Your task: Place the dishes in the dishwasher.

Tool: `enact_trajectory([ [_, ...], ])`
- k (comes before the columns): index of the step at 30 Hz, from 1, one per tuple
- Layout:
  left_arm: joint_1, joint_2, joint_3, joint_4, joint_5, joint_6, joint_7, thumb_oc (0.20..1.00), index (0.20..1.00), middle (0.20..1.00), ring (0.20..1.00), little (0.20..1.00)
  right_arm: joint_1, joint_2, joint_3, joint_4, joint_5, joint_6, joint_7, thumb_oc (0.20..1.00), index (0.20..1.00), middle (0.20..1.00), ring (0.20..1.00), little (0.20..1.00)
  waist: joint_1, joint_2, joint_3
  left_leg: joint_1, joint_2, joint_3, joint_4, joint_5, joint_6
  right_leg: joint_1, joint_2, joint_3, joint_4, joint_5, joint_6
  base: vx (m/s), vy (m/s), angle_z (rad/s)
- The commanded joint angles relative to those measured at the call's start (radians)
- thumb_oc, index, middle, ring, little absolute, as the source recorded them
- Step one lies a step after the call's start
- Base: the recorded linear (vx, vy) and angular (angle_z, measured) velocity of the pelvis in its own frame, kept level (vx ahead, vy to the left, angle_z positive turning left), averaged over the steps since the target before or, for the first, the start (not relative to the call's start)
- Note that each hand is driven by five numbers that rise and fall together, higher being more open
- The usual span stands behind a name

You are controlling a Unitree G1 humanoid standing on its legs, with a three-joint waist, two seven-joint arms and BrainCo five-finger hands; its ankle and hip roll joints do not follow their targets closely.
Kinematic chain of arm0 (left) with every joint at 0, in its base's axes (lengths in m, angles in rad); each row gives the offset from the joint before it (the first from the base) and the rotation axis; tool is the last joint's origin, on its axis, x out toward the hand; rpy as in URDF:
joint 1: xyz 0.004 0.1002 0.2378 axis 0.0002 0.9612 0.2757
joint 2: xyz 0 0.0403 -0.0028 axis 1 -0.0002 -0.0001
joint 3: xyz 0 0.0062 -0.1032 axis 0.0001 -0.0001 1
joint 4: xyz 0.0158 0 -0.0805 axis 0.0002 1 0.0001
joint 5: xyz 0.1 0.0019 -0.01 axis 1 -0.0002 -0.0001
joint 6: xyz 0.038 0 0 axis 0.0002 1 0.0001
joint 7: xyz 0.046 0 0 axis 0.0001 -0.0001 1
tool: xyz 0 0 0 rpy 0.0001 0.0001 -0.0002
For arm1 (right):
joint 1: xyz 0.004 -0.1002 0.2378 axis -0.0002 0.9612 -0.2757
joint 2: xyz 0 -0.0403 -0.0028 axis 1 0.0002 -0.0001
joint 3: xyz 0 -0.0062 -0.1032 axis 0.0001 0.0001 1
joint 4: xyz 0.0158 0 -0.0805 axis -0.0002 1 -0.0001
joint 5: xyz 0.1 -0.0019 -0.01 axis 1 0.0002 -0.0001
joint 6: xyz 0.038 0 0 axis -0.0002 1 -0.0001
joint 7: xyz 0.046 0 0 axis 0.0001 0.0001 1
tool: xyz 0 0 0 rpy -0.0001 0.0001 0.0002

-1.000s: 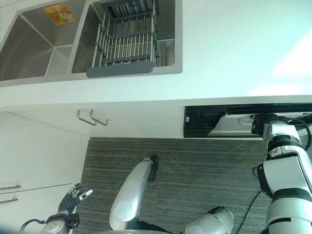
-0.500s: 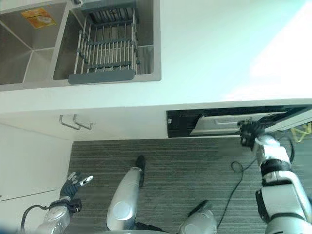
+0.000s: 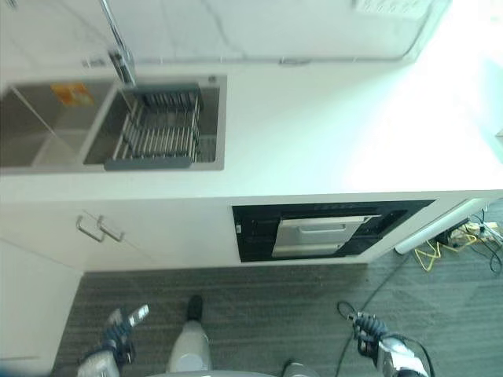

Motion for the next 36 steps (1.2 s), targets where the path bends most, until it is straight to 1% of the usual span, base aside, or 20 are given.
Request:
enact_trajectory([
  [1, -0.071, 0.07, 0.051, -0.012, -0.047, 0.056, -0.044, 1.0, 1.0, 1.0, 1.0, 1.0, -0.084, 0.048, -0.004, 0.019, -0.045, -0.024, -0.016, 0.2, 0.2, 0.2, 0.2, 0.2, -0.027, -0.114, 0.054, 0.1, 0.001, 0.201, 0.152, -0.359, -0.169, 0.048, -0.069, -0.1, -0.158, 0.148, 0.034, -0.25, -0.059, 0.43],
  [3, -0.091, 0.05, 0.071, 0.048, -0.067, 0.126, -0.049, 1.0, 1.0, 1.0, 1.0, 1.0, -0.068, 0.07, -0.034, 0.064, -0.043, -0.034, -0.004, 0.2, 0.2, 0.2, 0.2, 0.2, -0.047, -0.123, 0.05, 0.13, -0.03, 0.25, 0.229, -0.389, -0.168, 0.066, -0.075, -0.138, -0.183, 0.167, 0.028, -0.2, -0.016, 0.59],
  [5, -0.116, 0.035, 0.077, 0.103, -0.044, 0.148, -0.037, 1.0, 1.0, 1.0, 1.0, 1.0, -0.067, 0.085, -0.05, 0.103, -0.004, -0.037, 0.002, 0.2, 0.2, 0.2, 0.2, 0.2, -0.061, -0.118, 0.035, 0.148, -0.046, 0.293, 0.246, -0.397, -0.178, 0.083, -0.07, -0.162, -0.207, 0.178, 0.028, -0.13, 0.069, 0.95],
  [7, -0.139, 0.026, 0.078, 0.165, -0.044, 0.184, -0.045, 1.0, 1.0, 1.0, 1.0, 1.0, -0.068, 0.097, -0.063, 0.129, -0.032, -0.048, -0.01, 0.2, 0.2, 0.2, 0.2, 0.2, -0.08, -0.104, 0.013, 0.18, -0.052, 0.338, 0.197, -0.39, -0.185, 0.096, -0.065, -0.177, -0.212, 0.172, 0.032, -0.07, 0.213, 0.96],
  [8, -0.153, 0.021, 0.084, 0.202, -0.026, 0.189, -0.066, 1.0, 1.0, 1.0, 1.0, 1.0, -0.062, 0.1, -0.063, 0.139, -0.051, -0.042, -0.027, 0.2, 0.2, 0.2, 0.2, 0.2, -0.09, -0.091, -0.004, 0.189, -0.045, 0.358, 0.139, -0.36, -0.195, 0.099, -0.063, -0.186, -0.203, 0.165, 0.038, -0.03, 0.259, 0.51],
  [9, -0.156, 0.019, 0.083, 0.206, -0.029, 0.192, -0.063, 1.0, 1.0, 1.0, 1.0, 1.0, -0.061, 0.101, -0.065, 0.144, -0.062, -0.042, -0.026, 0.2, 0.2, 0.2, 0.2, 0.2, -0.094, -0.088, -0.011, 0.208, -0.05, 0.367, 0.102, -0.369, -0.188, 0.099, -0.065, -0.189, -0.202, 0.166, 0.042, 0.03, 0.288, 0.33],
  [10, -0.159, 0.018, 0.08, 0.214, -0.035, 0.204, -0.06, 1.0, 1.0, 1.0, 1.0, 1.0, -0.059, 0.102, -0.067, 0.153, -0.078, -0.044, -0.033, 0.2, 0.2, 0.2, 0.2, 0.2, -0.099, -0.088, -0.02, 0.247, -0.065, 0.368, 0.054, -0.401, -0.189, 0.11, -0.07, -0.182, -0.2, 0.154, 0.055, 0.07, 0.283, 0.29],
  [11, -0.164, 0.018, 0.076, 0.233, -0.049, 0.217, -0.072, 1.0, 1.0, 1.0, 1.0, 1.0, -0.063, 0.1, -0.07, 0.169, -0.079, -0.039, -0.04, 0.2, 0.2, 0.2, 0.2, 0.2, -0.102, -0.087, -0.034, 0.287, -0.094, 0.367, -0.011, -0.439, -0.169, 0.11, -0.083, -0.183, -0.197, 0.158, 0.066, 0.07, 0.297, 0.22],
  [13, -0.168, 0.018, 0.075, 0.243, -0.052, 0.221, -0.079, 1.0, 1.0, 1.0, 1.0, 1.0, -0.064, 0.101, -0.073, 0.18, -0.064, -0.032, -0.044, 0.2, 0.2, 0.2, 0.2, 0.2, -0.1, -0.085, -0.042, 0.31, -0.108, 0.364, -0.05, -0.443, -0.161, 0.115, -0.09, -0.183, -0.197, 0.161, 0.077, 0.0, 0.262, 0.07],
  [14, -0.18, 0.023, 0.071, 0.254, -0.059, 0.234, -0.074, 1.0, 1.0, 1.0, 1.0, 1.0, -0.061, 0.106, -0.092, 0.205, -0.056, -0.019, -0.035, 0.2, 0.2, 0.2, 0.2, 0.2, -0.1, -0.077, -0.063, 0.331, -0.135, 0.364, -0.098, -0.443, -0.135, 0.109, -0.101, -0.196, -0.188, 0.173, 0.088, -0.02, 0.323, 0.11],
  [15, -0.185, 0.028, 0.072, 0.263, -0.058, 0.241, -0.085, 1.0, 1.0, 1.0, 1.0, 1.0, -0.058, 0.109, -0.102, 0.221, -0.047, -0.016, -0.033, 0.2, 0.2, 0.2, 0.2, 0.2, -0.103, -0.075, -0.07, 0.337, -0.147, 0.354, -0.1, -0.455, -0.125, 0.102, -0.108, -0.195, -0.165, 0.166, 0.093, -0.02, 0.366, 0.12],
  [17, -0.191, 0.033, 0.071, 0.274, -0.049, 0.27, -0.089, 1.0, 1.0, 1.0, 1.0, 1.0, -0.056, 0.121, -0.115, 0.238, -0.06, 0.0, -0.026, 0.667, 0.667, 0.667, 0.667, 0.667, -0.113, -0.074, -0.077, 0.345, -0.165, 0.336, -0.1, -0.467, -0.106, 0.056, -0.136, -0.176, -0.065, 0.191, 0.123, 0.03, 0.241, 0.29],
  [18, -0.194, 0.038, 0.063, 0.279, -0.035, 0.28, -0.101, 1.0, 1.0, 1.0, 1.0, 1.0, -0.055, 0.127, -0.116, 0.242, -0.061, 0.008, -0.029, 0.84, 0.84, 0.84, 0.84, 0.84, -0.122, -0.075, -0.078, 0.347, -0.17, 0.331, -0.1, -0.474, -0.097, 0.026, -0.144, -0.158, -0.019, 0.204, 0.135, 0.02, 0.193, 0.35],
  [19, -0.202, 0.045, 0.039, 0.285, -0.009, 0.289, -0.135, 1.0, 1.0, 1.0, 1.0, 1.0, -0.053, 0.135, -0.114, 0.257, -0.028, 0.023, -0.022, 1.0, 1.0, 1.0, 1.0, 1.0, -0.142, -0.078, -0.08, 0.347, -0.181, 0.31, -0.1, -0.485, -0.085, -0.008, -0.135, -0.108, -0.013, 0.218, 0.144, 0.01, 0.094, 0.23],
  [20, -0.204, 0.045, 0.034, 0.286, -0.005, 0.289, -0.138, 1.0, 1.0, 1.0, 1.0, 1.0, -0.052, 0.135, -0.115, 0.259, -0.024, 0.024, -0.022, 1.0, 1.0, 1.0, 1.0, 1.0, -0.145, -0.078, -0.083, 0.342, -0.181, 0.306, -0.1, -0.484, -0.085, -0.011, -0.128, -0.101, -0.027, 0.219, 0.141, 0.02, 0.006, 0.22],
  [21, -0.218, 0.044, 0.005, 0.298, 0.019, 0.286, -0.15, 1.0, 1.0, 1.0, 1.0, 1.0, -0.045, 0.144, -0.119, 0.273, 0.0, 0.026, -0.014, 1.0, 1.0, 1.0, 1.0, 1.0, -0.161, -0.081, -0.088, 0.335, -0.186, 0.282, -0.1, -0.489, -0.084, -0.002, -0.094, -0.058, -0.108, 0.204, 0.125, 0.02, -0.06, 0.4],
  [22, -0.228, 0.045, -0.009, 0.306, 0.01, 0.287, -0.153, 1.0, 1.0, 1.0, 1.0, 1.0, -0.041, 0.147, -0.119, 0.281, 0.016, 0.029, -0.004, 1.0, 1.0, 1.0, 1.0, 1.0, -0.169, -0.087, -0.098, 0.323, -0.195, 0.263, -0.1, -0.491, -0.081, -0.004, -0.079, -0.027, -0.172, 0.22, 0.12, 0.02, -0.072, 0.68],
  [26, -0.235, 0.059, 0.016, 0.308, -0.016, 0.284, -0.133, 1.0, 1.0, 1.0, 1.0, 1.0, -0.047, 0.154, -0.111, 0.281, -0.004, 0.081, 0.047, 1.0, 1.0, 1.0, 1.0, 1.0, -0.165, -0.102, -0.108, 0.327, -0.209, 0.25, -0.1, -0.507, -0.076, 0.013, -0.072, -0.001, -0.276, 0.269, 0.125, 0.01, -0.075, 0.58],
  [33, -0.224, 0.046, 0.052, 0.331, -0.038, 0.317, -0.137, 1.0, 1.0, 1.0, 1.0, 1.0, -0.058, 0.154, -0.102, 0.311, 0.021, 0.171, 0.068, 1.0, 1.0, 1.0, 1.0, 1.0, -0.154, -0.094, -0.15, 0.347, -0.221, 0.235, -0.1, -0.523, -0.073, 0.034, -0.063, 0.016, -0.291, 0.258, 0.115, 0.03, -0.078, 0.01],
  [36, -0.214, 0.032, 0.052, 0.34, -0.01, 0.331, -0.155, 1.0, 1.0, 1.0, 1.0, 1.0, -0.055, 0.163, -0.098, 0.319, -0.004, 0.165, 0.069, 1.0, 1.0, 1.0, 1.0, 1.0, -0.155, -0.094, -0.161, 0.358, -0.218, 0.236, -0.1, -0.528, -0.073, 0.044, -0.06, 0.014, -0.291, 0.252, 0.111, 0.07, -0.077, -0.04],
])
